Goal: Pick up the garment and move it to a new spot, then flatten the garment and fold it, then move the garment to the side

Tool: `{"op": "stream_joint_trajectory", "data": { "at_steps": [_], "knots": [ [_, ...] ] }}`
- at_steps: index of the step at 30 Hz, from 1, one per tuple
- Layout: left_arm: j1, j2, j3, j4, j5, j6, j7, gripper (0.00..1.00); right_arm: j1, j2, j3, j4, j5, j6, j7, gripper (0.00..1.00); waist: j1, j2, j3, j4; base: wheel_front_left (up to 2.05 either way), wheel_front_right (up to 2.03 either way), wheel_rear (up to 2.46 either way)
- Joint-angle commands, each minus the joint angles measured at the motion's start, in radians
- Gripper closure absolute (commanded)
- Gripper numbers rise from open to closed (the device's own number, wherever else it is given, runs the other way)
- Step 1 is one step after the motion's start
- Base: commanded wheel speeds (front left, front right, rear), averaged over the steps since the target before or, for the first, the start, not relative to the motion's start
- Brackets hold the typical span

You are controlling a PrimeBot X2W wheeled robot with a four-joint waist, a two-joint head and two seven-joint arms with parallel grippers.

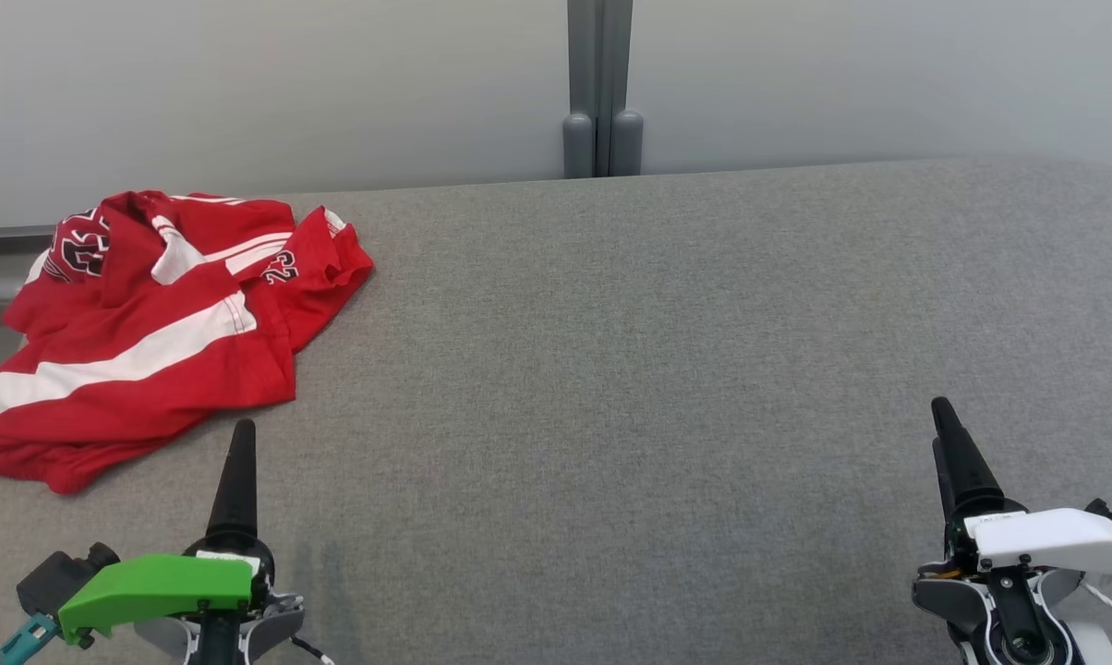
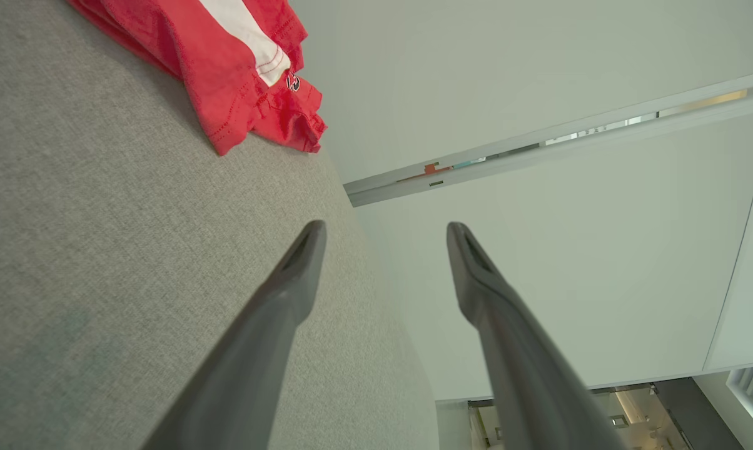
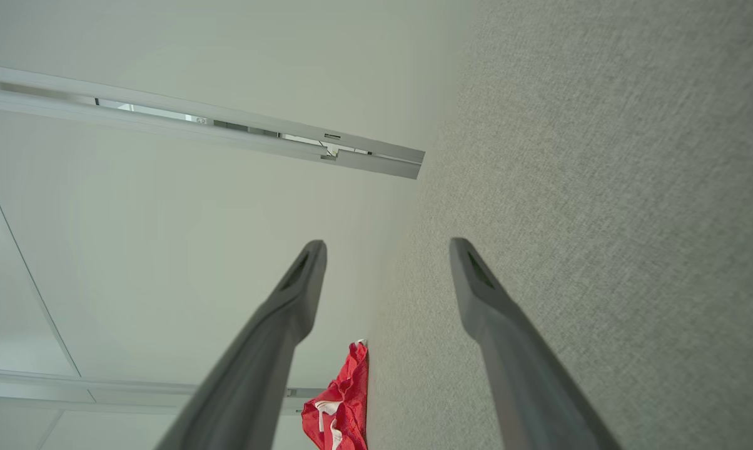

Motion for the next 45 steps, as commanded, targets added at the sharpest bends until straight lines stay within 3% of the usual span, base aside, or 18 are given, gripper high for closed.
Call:
{"op": "stream_joint_trajectory", "data": {
  "at_steps": [1, 22, 45],
  "knots": [
    [-0.022, 0.005, -0.01, -0.029, 0.05, 0.008, -0.011, 0.0, -0.008, -0.005, 0.005, -0.032, -0.048, 0.0, -0.012, 0.0, 0.0, 0.0, 0.0, 0.0, 0.0, 0.0, 0.0],
    [0.013, 0.008, -0.122, -0.053, 0.499, 0.058, -0.089, 0.0, 0.025, -0.008, 0.069, -0.08, -0.505, 0.0, -0.089, 0.0, 0.0, 0.0, 0.0, 0.007, 0.0, 0.0, 0.0],
    [0.012, 0.01, -0.179, -0.013, 0.8, 0.094, -0.158, 0.0, 0.033, -0.01, 0.101, -0.078, -0.825, 0.0, -0.158, 0.0, 0.0, 0.0, -0.002, 0.017, 0.0, 0.0, 0.0]
  ]
}}
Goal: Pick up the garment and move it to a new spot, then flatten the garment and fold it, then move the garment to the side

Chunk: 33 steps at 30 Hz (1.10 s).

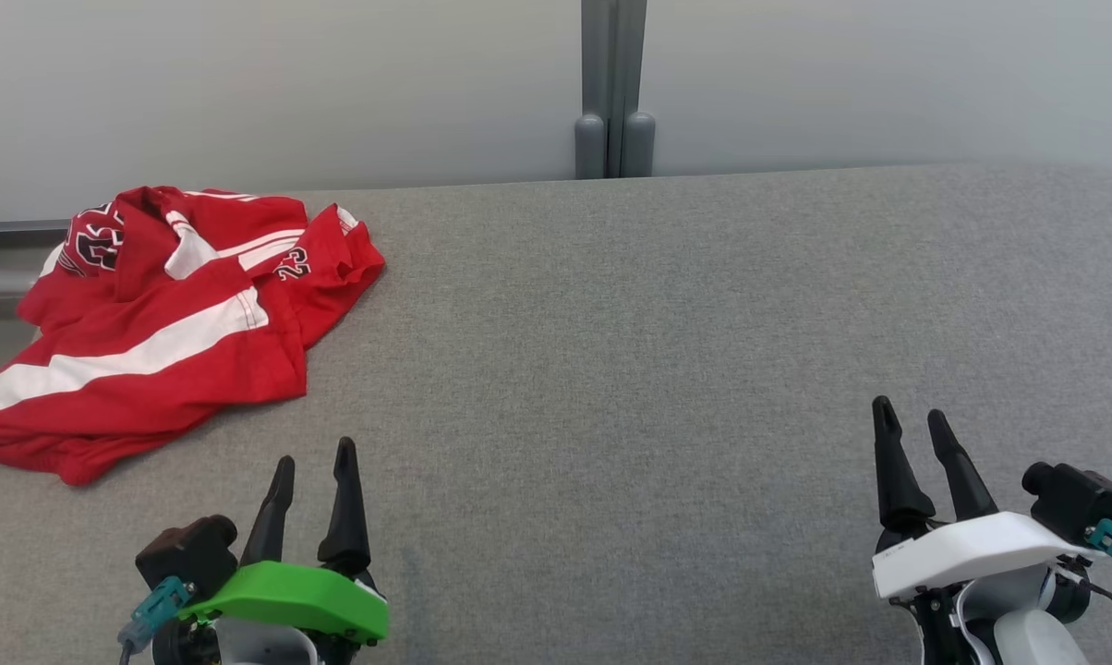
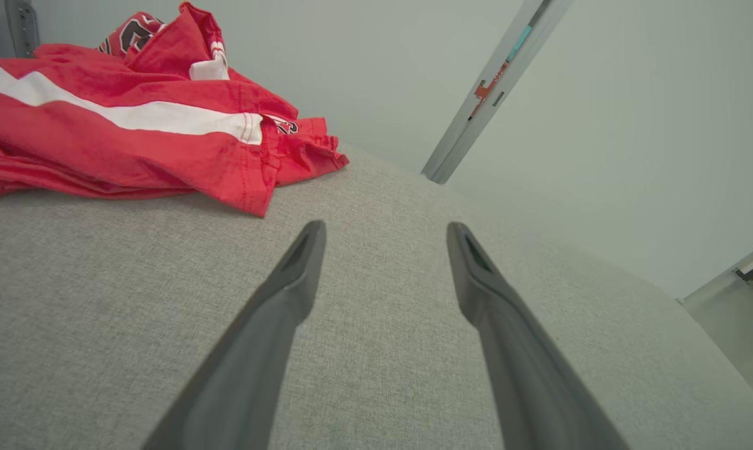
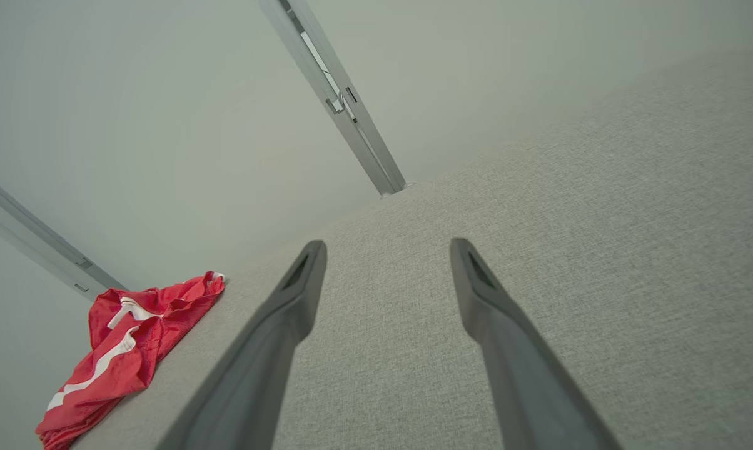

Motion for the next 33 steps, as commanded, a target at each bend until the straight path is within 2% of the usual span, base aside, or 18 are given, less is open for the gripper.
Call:
{"op": "stream_joint_trajectory", "data": {
  "at_steps": [1, 33],
  "knots": [
    [-0.014, 0.007, -0.004, -0.006, 0.031, 0.005, -0.011, 0.0, 0.003, -0.005, 0.005, -0.014, -0.032, 0.0, -0.011, 0.0, 0.0, 0.0, 0.0, 0.0, 0.0, 0.0, 0.0],
    [0.001, 0.009, -0.047, 0.069, 0.271, 0.048, -0.084, 0.0, 0.017, -0.008, 0.032, -0.003, -0.374, 0.0, -0.085, 0.0, 0.0, 0.0, -0.009, 0.014, 0.0, 0.0, 0.0]
  ]
}}
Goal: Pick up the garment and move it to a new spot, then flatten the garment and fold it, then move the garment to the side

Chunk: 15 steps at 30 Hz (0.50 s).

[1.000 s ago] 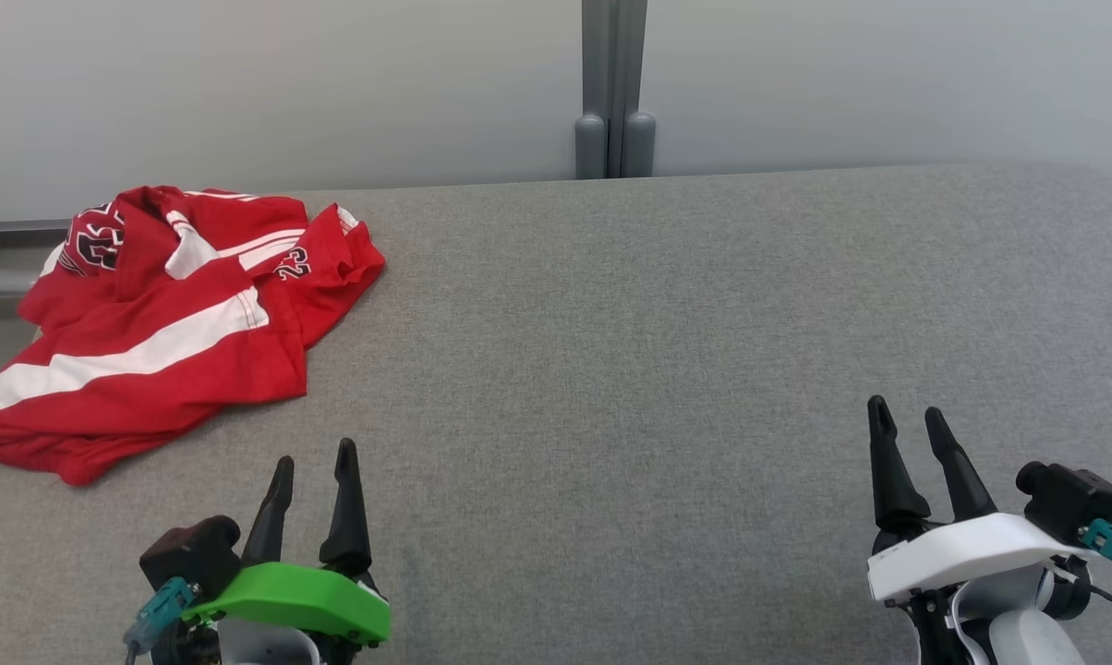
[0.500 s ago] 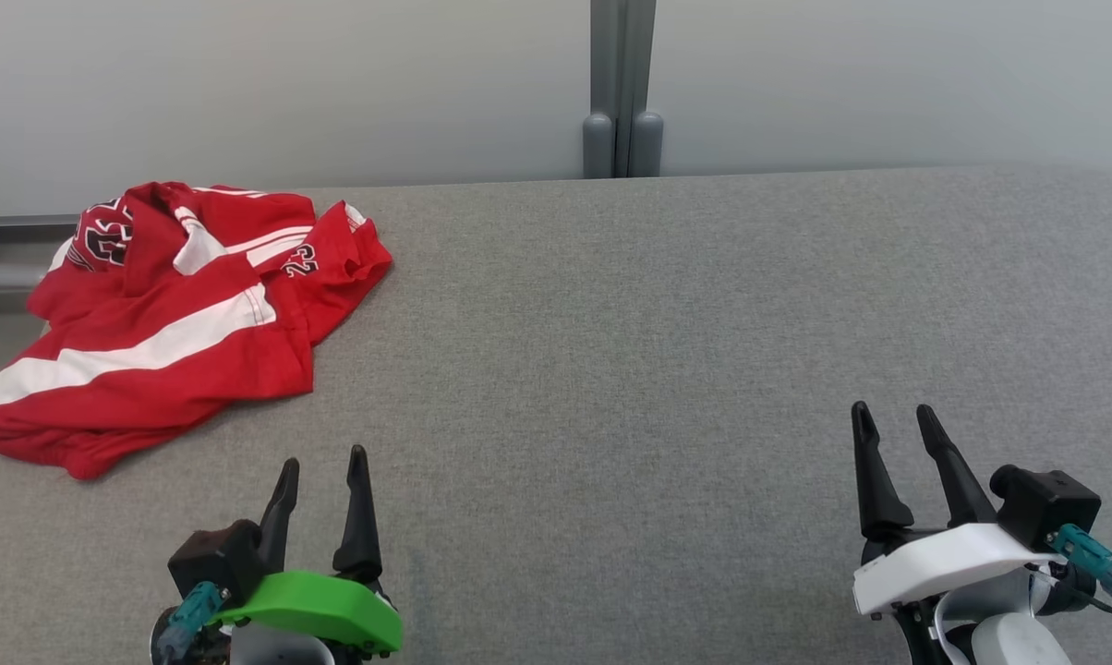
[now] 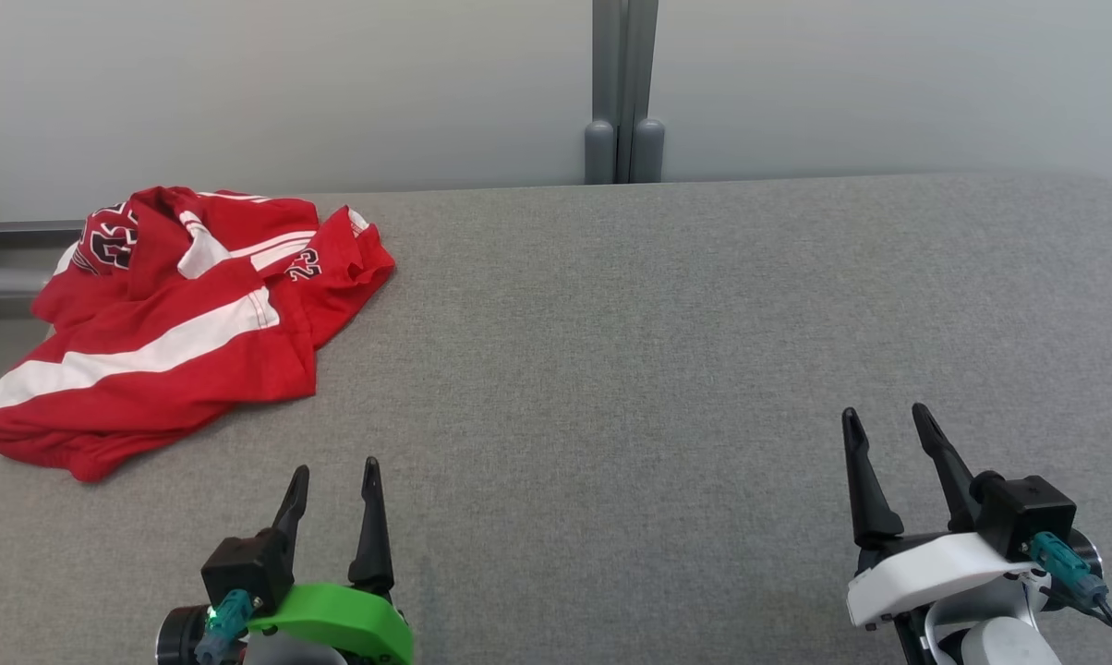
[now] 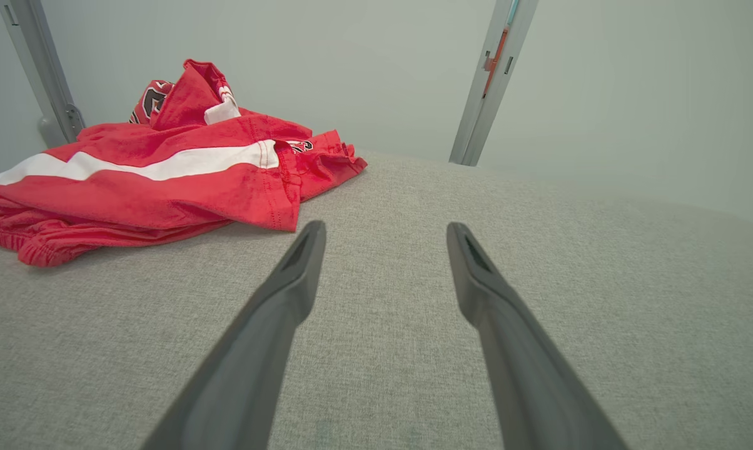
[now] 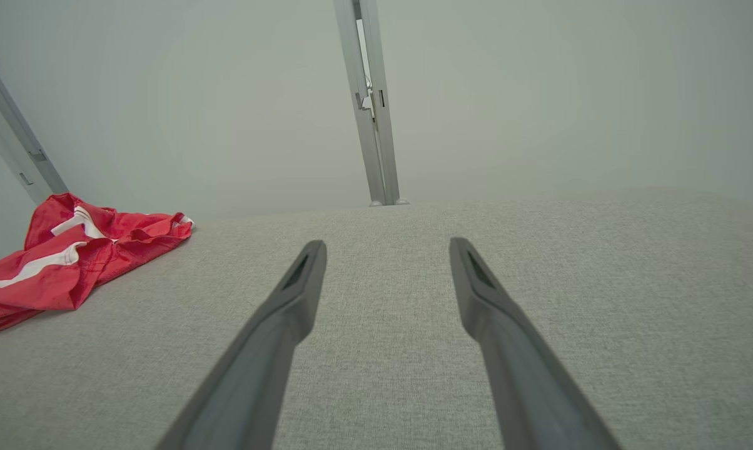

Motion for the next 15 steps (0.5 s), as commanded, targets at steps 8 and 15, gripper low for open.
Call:
{"op": "stream_joint_trajectory", "data": {
  "at_steps": [8, 15],
  "knots": [
    [0.01, 0.007, -0.011, 0.005, 0.059, 0.014, -0.022, 0.0, 0.009, -0.006, 0.004, 0.012, -0.082, 0.0, -0.023, 0.0, 0.0, 0.0, -0.009, 0.002, 0.0, 0.0, 0.0],
    [0.021, 0.007, -0.014, 0.013, 0.076, 0.024, -0.035, 0.0, 0.011, -0.006, 0.002, 0.021, -0.127, 0.0, -0.036, 0.0, 0.0, 0.0, -0.014, 0.004, 0.0, 0.0, 0.0]
  ]
}}
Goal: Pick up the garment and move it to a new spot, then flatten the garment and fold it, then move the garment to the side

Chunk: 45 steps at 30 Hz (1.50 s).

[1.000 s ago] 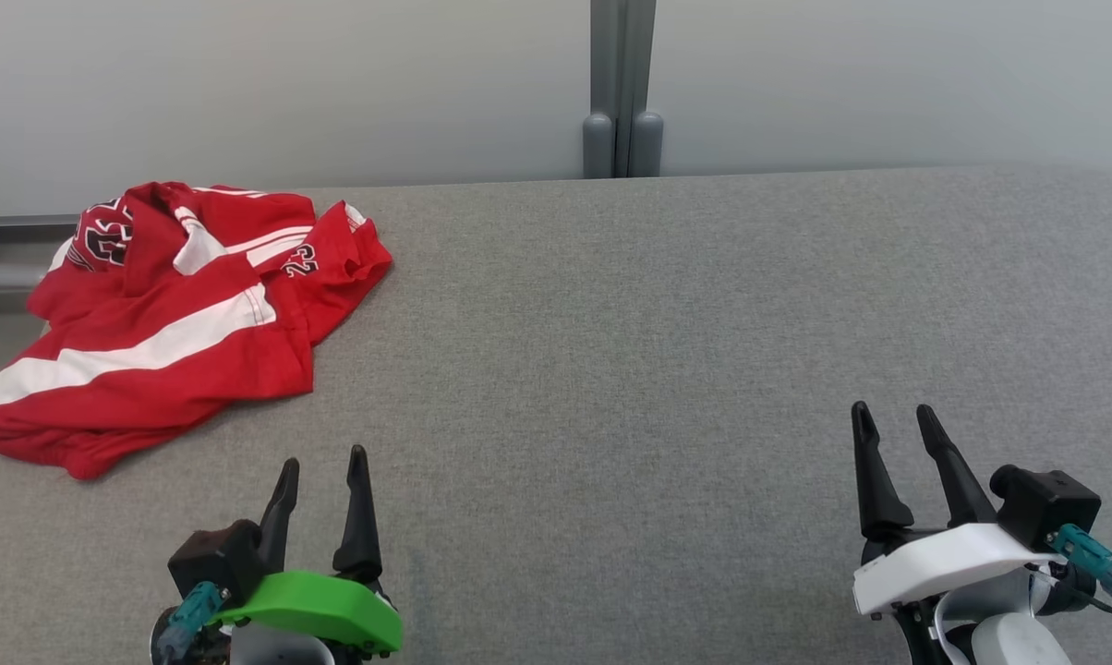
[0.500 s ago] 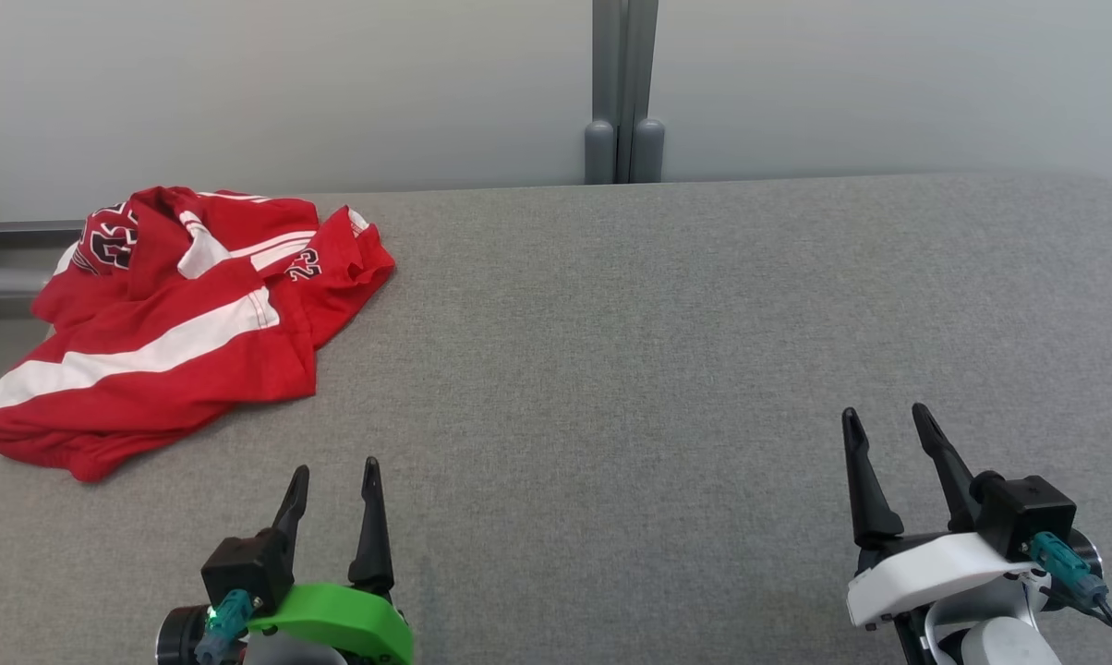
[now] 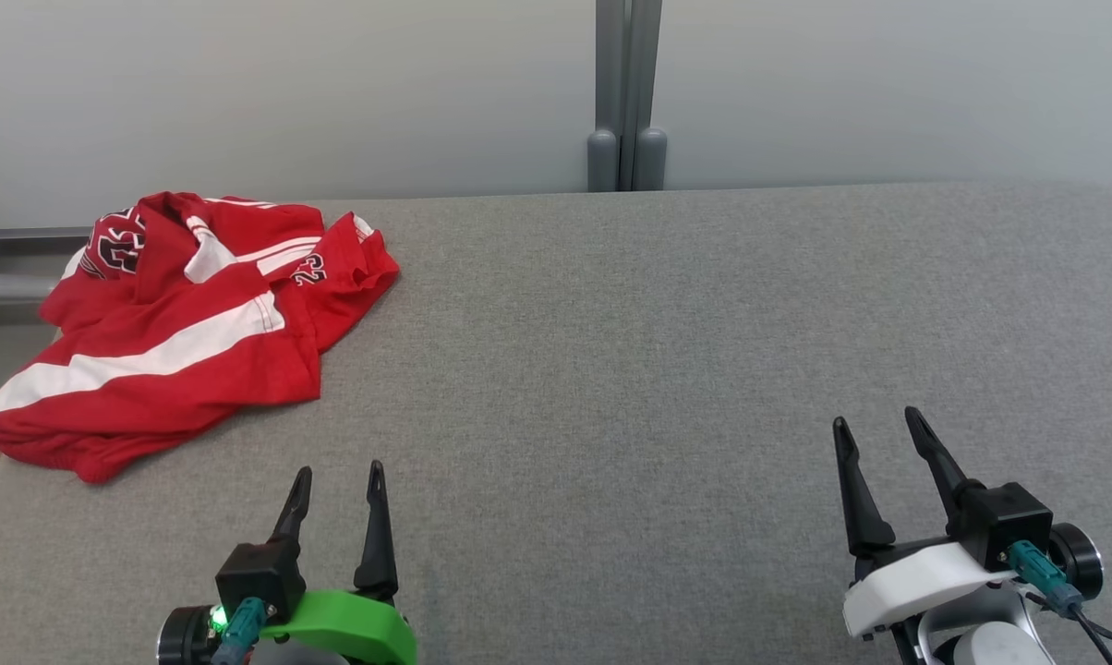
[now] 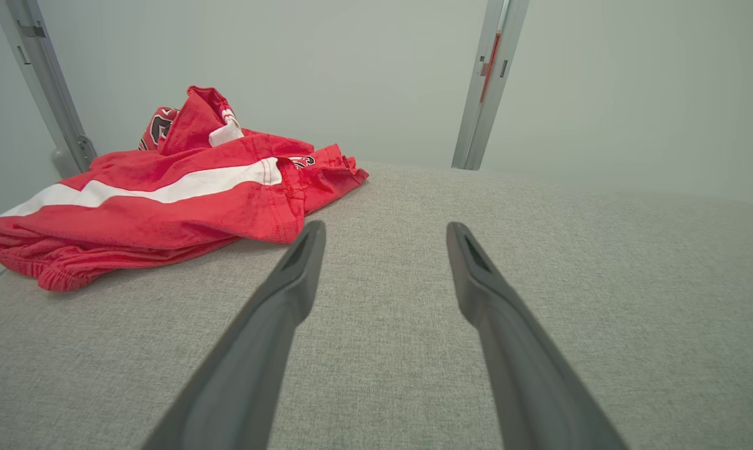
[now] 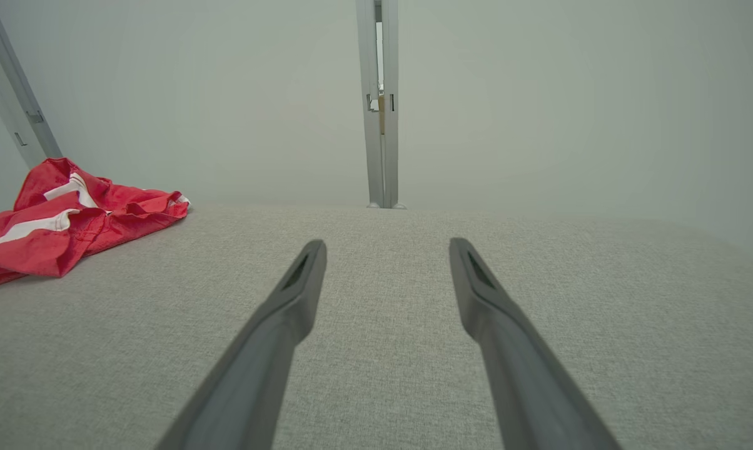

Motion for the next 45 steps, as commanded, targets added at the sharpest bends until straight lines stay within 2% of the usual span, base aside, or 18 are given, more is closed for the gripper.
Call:
{"op": "stream_joint_trajectory", "data": {
  "at_steps": [1, 12, 31, 37, 45],
  "knots": [
    [0.019, 0.007, -0.003, 0.003, 0.016, 0.008, -0.008, 0.0, 0.01, -0.005, 0.0, 0.002, -0.018, 0.0, -0.01, 0.0, 0.0, 0.0, 0.0, 0.001, 0.0, 0.0, 0.0],
    [0.023, 0.007, -0.008, 0.008, 0.062, 0.02, -0.026, 0.0, 0.012, -0.005, -0.004, 0.022, -0.05, 0.0, -0.027, 0.0, 0.0, 0.0, 0.001, 0.002, 0.0, 0.0, 0.0],
    [0.013, 0.007, -0.006, 0.02, 0.048, 0.022, -0.024, 0.0, 0.008, -0.005, -0.009, 0.023, -0.043, 0.0, -0.026, 0.0, 0.0, 0.0, 0.008, 0.013, 0.0, 0.0, 0.0],
    [-0.012, 0.007, -0.001, 0.021, 0.056, 0.022, -0.024, 0.0, 0.014, -0.005, -0.005, 0.017, -0.039, 0.0, -0.026, 0.0, 0.0, 0.0, 0.013, 0.072, 0.0, 0.0, 0.0],
    [-0.029, 0.007, 0.016, 0.024, 0.07, 0.016, -0.024, 0.0, -0.001, -0.004, 0.008, 0.01, -0.028, 0.0, -0.026, 0.0, 0.0, 0.0, 0.022, 0.236, 0.0, 0.0, 0.0]
  ]
}}
